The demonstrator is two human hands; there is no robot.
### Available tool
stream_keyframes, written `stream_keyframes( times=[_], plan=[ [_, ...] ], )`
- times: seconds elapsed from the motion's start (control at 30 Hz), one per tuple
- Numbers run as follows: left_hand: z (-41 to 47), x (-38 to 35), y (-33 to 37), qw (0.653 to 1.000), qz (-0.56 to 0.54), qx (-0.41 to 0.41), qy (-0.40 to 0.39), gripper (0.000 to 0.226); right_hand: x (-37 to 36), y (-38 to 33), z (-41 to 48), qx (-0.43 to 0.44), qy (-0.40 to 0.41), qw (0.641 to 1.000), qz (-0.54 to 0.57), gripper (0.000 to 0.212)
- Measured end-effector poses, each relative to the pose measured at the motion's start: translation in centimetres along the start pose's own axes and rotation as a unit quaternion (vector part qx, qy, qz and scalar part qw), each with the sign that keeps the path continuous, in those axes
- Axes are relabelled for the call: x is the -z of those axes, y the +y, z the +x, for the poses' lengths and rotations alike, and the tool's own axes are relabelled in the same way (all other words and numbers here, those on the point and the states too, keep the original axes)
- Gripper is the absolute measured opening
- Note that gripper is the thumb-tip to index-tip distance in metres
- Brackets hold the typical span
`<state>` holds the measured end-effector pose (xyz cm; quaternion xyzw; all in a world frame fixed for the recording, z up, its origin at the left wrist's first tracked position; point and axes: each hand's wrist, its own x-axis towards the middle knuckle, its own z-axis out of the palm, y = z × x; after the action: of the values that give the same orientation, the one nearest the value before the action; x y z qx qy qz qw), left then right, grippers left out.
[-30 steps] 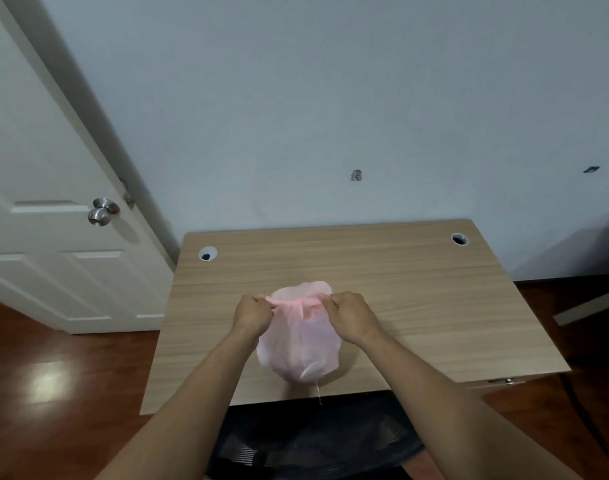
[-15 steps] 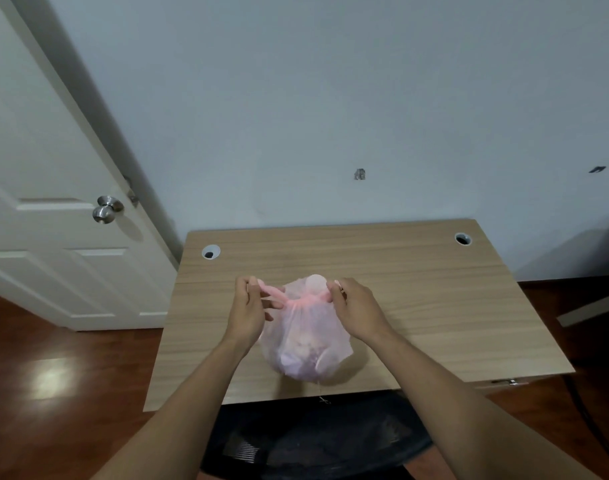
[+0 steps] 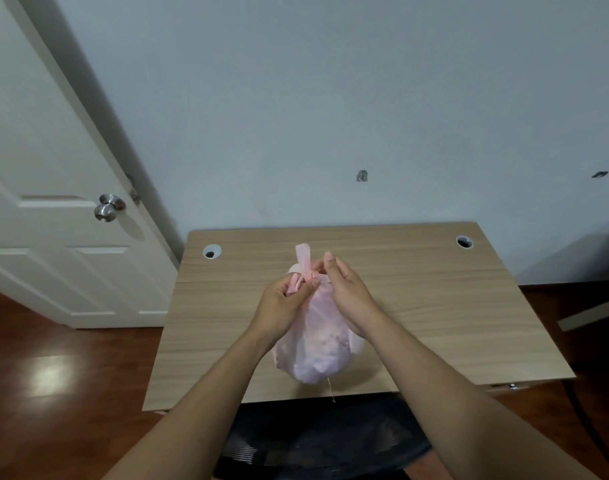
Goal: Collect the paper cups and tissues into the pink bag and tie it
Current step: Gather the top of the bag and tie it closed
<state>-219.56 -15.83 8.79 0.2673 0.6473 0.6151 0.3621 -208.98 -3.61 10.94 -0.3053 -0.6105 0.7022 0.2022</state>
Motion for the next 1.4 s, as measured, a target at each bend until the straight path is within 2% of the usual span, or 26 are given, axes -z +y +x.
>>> stream_keyframes(
  times=[0.13, 0.23, 0.3, 0.4, 0.5, 0.63, 0.73, 0.8, 0.87, 0.93, 1.1, 1.23, 1.4],
  plan=[
    [0.0, -0.5, 0.2, 0.982, -0.179, 0.059, -0.014, 0.046, -0.1, 0.6, 0.1, -0.068, 0.036, 0.997, 0.018, 0.046],
    [0.2, -1.0, 0.5, 0.954, -0.281, 0.102, 0.020, 0.053, -0.4, 1.3, -0.6, -0.041, 0.014, 0.998, -0.039, 0.032],
    [0.3, -1.1, 0.8, 0.943, -0.317, 0.103, 0.016, 0.048, -0.5, 1.5, -0.9, -0.020, -0.017, 0.999, -0.035, 0.021],
    [0.5, -1.0, 1.2, 0.929, -0.352, 0.114, 0.018, 0.037, -0.4, 1.7, -1.2, -0.006, -0.038, 0.998, -0.058, 0.019],
    [0.7, -0.9, 1.4, 0.929, -0.349, 0.121, 0.023, 0.041, -0.3, 2.0, -1.5, -0.006, -0.043, 0.997, -0.065, 0.019],
    [0.6, -0.7, 1.0, 0.945, -0.300, 0.124, -0.024, 0.036, 0.3, 1.8, -1.4, 0.015, -0.022, 0.993, -0.118, 0.013],
    [0.7, -0.2, 0.5, 0.940, -0.314, 0.128, -0.025, 0.043, 0.7, 2.3, -1.1, 0.033, 0.019, 0.988, -0.151, 0.023],
    [0.8, 0.1, 0.1, 0.937, -0.321, 0.133, -0.026, 0.042, 0.8, 2.6, -1.0, 0.017, 0.063, 0.991, -0.114, 0.029],
    [0.7, 0.4, -0.3, 0.936, -0.321, 0.136, -0.040, 0.027, 1.0, 2.7, -1.0, -0.010, 0.100, 0.993, -0.063, 0.035],
    [0.7, 0.6, -0.8, 0.940, -0.307, 0.147, -0.037, 0.025, 1.2, 2.5, -1.1, -0.038, 0.113, 0.992, -0.042, 0.039],
    [1.2, 0.1, -1.3, 0.942, -0.277, 0.181, 0.058, 0.020, 0.6, 2.4, -1.2, -0.071, 0.061, 0.989, 0.115, 0.025],
    [1.1, -0.5, -1.1, 0.955, -0.236, 0.144, 0.112, 0.019, 0.3, 1.9, -1.5, -0.065, 0.035, 0.974, 0.212, 0.022],
    [1.8, -0.6, -0.2, 0.962, -0.179, 0.114, 0.172, 0.026, 1.2, 2.1, -1.2, -0.069, 0.060, 0.988, 0.122, 0.027]
  ],
)
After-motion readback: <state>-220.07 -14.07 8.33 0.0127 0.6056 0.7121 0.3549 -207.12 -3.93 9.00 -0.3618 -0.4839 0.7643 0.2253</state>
